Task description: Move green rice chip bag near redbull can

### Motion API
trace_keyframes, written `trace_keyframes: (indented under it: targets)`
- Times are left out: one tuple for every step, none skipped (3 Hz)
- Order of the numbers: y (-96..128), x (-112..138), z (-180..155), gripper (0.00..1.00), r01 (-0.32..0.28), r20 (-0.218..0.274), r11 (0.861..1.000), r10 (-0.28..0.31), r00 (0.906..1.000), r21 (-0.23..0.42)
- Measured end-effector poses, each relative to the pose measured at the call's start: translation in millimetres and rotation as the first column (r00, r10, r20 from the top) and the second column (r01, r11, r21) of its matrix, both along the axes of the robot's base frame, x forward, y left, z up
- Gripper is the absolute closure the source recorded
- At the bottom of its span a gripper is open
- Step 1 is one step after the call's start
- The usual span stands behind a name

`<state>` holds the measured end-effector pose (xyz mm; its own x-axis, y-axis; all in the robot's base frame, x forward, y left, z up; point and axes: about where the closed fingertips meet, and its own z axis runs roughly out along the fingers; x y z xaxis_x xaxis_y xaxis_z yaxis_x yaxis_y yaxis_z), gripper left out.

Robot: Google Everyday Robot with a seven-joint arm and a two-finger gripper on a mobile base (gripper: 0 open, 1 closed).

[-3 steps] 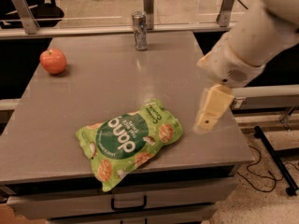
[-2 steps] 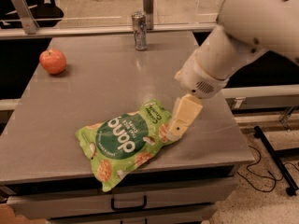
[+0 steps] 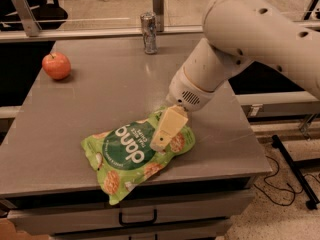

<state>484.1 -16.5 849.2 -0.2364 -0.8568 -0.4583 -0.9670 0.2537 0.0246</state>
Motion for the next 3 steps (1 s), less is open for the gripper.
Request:
trace_keyframes:
  targets:
    - [10.4,-0.1,6.5,0.41,0.026,-0.033,1.0,-0.026,0.9991,0.006]
    - [13.8,-3.7,1.9,0.65,0.044,-0.084,0.999,-0.044,0.9955,-0.002]
    - [5.9,3.0,9.1,0.87,0.063,-0.08,0.998,-0.063,0.9948,-0.003]
